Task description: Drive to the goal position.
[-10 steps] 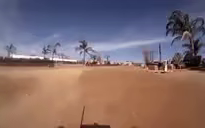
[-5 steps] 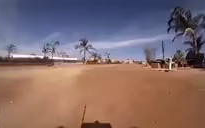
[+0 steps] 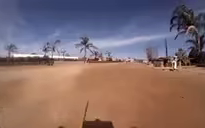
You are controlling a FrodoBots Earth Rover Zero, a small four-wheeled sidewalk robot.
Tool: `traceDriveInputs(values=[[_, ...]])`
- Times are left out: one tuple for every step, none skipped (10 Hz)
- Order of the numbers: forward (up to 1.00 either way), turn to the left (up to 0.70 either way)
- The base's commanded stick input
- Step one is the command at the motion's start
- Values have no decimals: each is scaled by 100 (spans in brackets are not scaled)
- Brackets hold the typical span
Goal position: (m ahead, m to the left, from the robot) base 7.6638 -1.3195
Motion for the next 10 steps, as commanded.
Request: traceDriveInputs(values=[[70,0],[70,0],[70,0],[70,0],[70,0],[70,0],[70,0],[70,0],[70,0],[70,0]])
